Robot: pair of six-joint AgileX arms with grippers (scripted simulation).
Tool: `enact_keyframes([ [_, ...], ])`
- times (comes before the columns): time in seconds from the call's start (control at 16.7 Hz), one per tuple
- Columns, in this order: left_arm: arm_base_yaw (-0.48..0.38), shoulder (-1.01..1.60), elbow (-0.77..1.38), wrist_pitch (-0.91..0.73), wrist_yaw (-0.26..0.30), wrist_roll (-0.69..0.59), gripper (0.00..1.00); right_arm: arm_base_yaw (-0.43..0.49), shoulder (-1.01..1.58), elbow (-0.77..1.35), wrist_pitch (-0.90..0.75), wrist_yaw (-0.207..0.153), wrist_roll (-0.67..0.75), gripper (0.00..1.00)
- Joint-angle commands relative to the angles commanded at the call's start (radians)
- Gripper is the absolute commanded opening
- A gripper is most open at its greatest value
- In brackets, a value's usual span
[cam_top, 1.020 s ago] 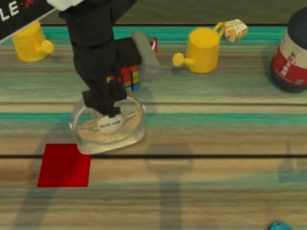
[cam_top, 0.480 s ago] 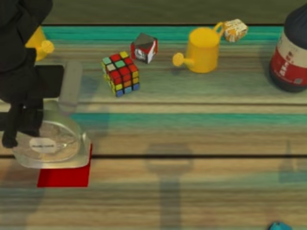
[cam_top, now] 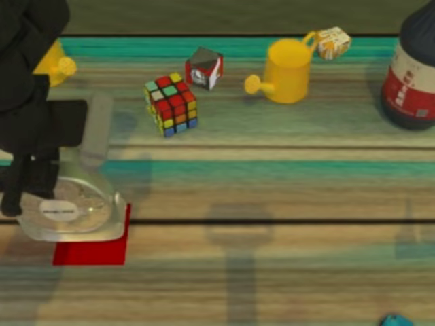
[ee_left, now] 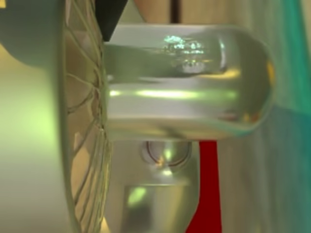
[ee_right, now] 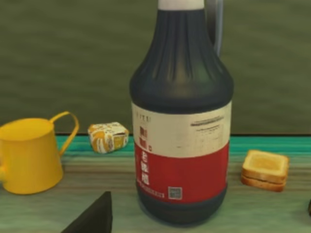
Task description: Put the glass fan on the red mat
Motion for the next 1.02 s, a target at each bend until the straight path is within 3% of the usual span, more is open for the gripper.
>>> enact_keyframes([
  [0.48,0.004,0.013,-0.084,0.099,0.000,0.005,0.00,0.000,0.000,0.000,0.000,0.000,0.000,1.00],
  [1.02,0.004,0.013,-0.084,0.099,0.000,0.005,0.68,0.000,0.000,0.000,0.000,0.000,0.000,1.00],
])
